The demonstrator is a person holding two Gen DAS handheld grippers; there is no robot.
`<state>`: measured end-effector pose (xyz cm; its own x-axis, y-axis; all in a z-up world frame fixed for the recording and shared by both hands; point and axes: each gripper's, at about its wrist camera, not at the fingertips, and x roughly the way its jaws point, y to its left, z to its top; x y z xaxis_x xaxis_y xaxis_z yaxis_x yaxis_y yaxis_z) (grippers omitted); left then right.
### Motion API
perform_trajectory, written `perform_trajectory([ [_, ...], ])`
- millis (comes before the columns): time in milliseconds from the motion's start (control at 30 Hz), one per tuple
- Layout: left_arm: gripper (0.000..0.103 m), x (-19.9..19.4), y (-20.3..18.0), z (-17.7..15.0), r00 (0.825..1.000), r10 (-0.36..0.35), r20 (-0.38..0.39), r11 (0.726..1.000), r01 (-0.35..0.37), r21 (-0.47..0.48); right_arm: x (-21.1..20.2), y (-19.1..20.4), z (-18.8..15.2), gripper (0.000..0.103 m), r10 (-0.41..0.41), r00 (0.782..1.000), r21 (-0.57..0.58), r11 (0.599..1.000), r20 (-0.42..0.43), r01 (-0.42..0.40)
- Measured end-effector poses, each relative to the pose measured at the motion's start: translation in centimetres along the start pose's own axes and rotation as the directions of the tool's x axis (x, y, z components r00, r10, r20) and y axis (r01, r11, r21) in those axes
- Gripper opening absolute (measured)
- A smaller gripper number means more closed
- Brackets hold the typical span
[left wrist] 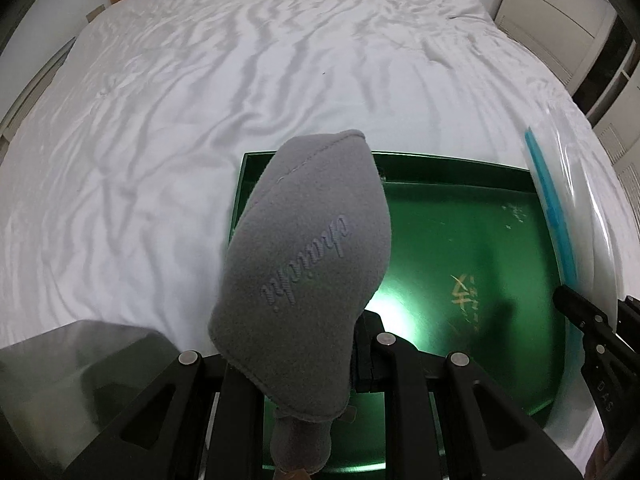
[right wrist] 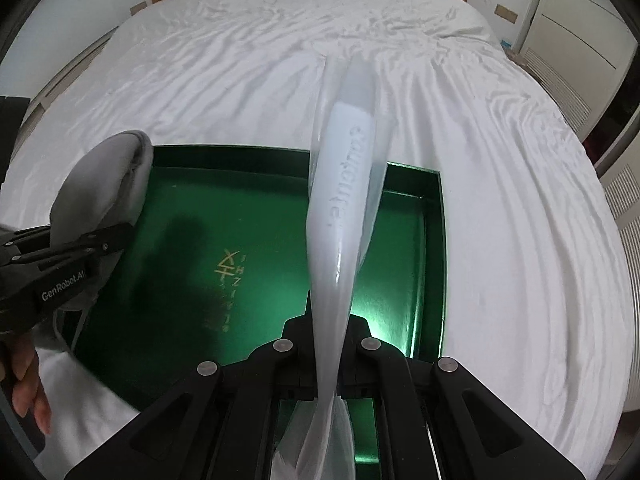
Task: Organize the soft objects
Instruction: 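Lower the grey fleece item and the zip bag into the green tray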
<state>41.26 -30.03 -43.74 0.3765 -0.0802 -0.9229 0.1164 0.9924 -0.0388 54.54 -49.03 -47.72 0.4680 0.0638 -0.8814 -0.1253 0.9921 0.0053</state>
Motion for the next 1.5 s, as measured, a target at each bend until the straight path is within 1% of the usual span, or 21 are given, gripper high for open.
perform_trajectory([
  [67,0.014,0.4,0.0,0.2,1.000,0.007,0.000,1.000,-0.007,-0.003,-0.1,0.6,-0.1,0.004,0.000,1.000,0.010,1.000,-0.003,0.000],
  [100,0.014,0.5,0.0,0.2,1.000,0.012,0.002,1.000,-0.012,0.000,0.4,1.4,0.4,0.004,-0.002,1.000,0.014,1.000,-0.003,0.002],
  [233,0.014,0.8,0.0,0.1,1.000,0.020,0.005,1.000,-0.020,0.003,0.6,1.6,0.5,0.004,-0.004,1.000,0.021,1.000,0.002,0.004],
  [400,0.015,1.4,-0.3,-0.2,1.000,0.030,0.002,0.999,-0.030,0.018,0.7,2.3,-0.2,0.004,-0.011,1.000,0.024,1.000,0.002,0.011],
  [467,0.015,1.4,-0.3,-0.2,0.999,0.031,0.006,0.999,-0.031,0.020,1.4,1.5,0.4,0.004,-0.010,1.000,0.021,1.000,0.002,0.010],
  [533,0.015,1.5,-0.3,-0.3,0.999,0.034,0.011,0.999,-0.034,0.024,1.6,1.6,0.6,0.005,-0.013,1.000,0.012,1.000,0.006,0.013],
  [767,0.017,1.8,-0.6,-0.6,0.998,0.049,0.032,0.998,-0.050,0.047,2.3,1.5,0.3,0.008,-0.027,1.000,0.005,1.000,0.004,0.027],
  [1167,0.017,1.6,-0.4,-0.8,0.998,0.035,0.047,0.998,-0.037,0.052,2.4,1.6,-0.1,0.009,-0.029,1.000,0.000,1.000,0.002,0.029],
  [1500,0.019,1.7,-0.5,-0.8,0.998,0.038,0.052,0.998,-0.040,0.054,2.3,1.4,-0.3,0.016,-0.026,1.000,0.010,1.000,0.003,0.026],
])
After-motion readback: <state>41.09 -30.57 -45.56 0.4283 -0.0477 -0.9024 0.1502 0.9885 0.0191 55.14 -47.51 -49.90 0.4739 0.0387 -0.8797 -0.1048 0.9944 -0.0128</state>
